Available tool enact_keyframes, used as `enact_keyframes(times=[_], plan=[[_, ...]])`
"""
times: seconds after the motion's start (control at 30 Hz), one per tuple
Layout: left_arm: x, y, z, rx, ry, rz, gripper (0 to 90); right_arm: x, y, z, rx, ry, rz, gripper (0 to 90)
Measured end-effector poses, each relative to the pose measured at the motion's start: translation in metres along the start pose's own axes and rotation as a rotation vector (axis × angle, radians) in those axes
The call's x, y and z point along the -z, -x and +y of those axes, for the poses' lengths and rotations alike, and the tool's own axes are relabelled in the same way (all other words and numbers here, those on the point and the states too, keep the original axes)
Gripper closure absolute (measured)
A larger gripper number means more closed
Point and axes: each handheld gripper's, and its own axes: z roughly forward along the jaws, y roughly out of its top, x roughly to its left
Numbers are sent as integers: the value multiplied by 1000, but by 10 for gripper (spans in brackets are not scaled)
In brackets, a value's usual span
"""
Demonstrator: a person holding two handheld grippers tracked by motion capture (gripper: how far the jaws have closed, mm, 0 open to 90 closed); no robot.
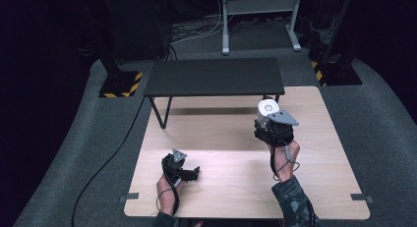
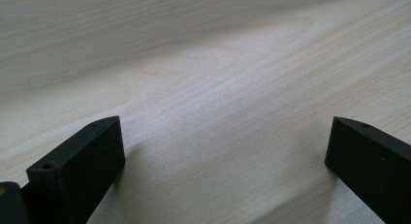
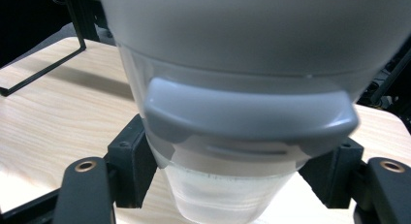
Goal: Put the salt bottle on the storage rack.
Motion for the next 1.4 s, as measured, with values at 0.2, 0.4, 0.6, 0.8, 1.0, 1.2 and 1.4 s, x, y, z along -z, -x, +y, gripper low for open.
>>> enact_keyframes(times=[0.2,0.4,0.6,0.8,1.0,1.2,1.4], plan=[[0,0,0,0,0,-1,2,-3,-1,9,8,8,4,290],[0,0,0,0,0,-1,2,-6,-2,19,22,14,4,290],[0,0,0,0,0,-1,3,-10,-2,31,27,21,6,289],[0,0,0,0,0,-2,3,-14,-3,41,35,23,12,290],[0,-1,0,0,1,-3,4,-17,-5,49,44,25,13,290],[0,-1,0,0,0,-4,4,-20,-4,61,46,29,18,290],[0,-1,0,0,0,-5,4,-24,-4,74,46,32,34,289]])
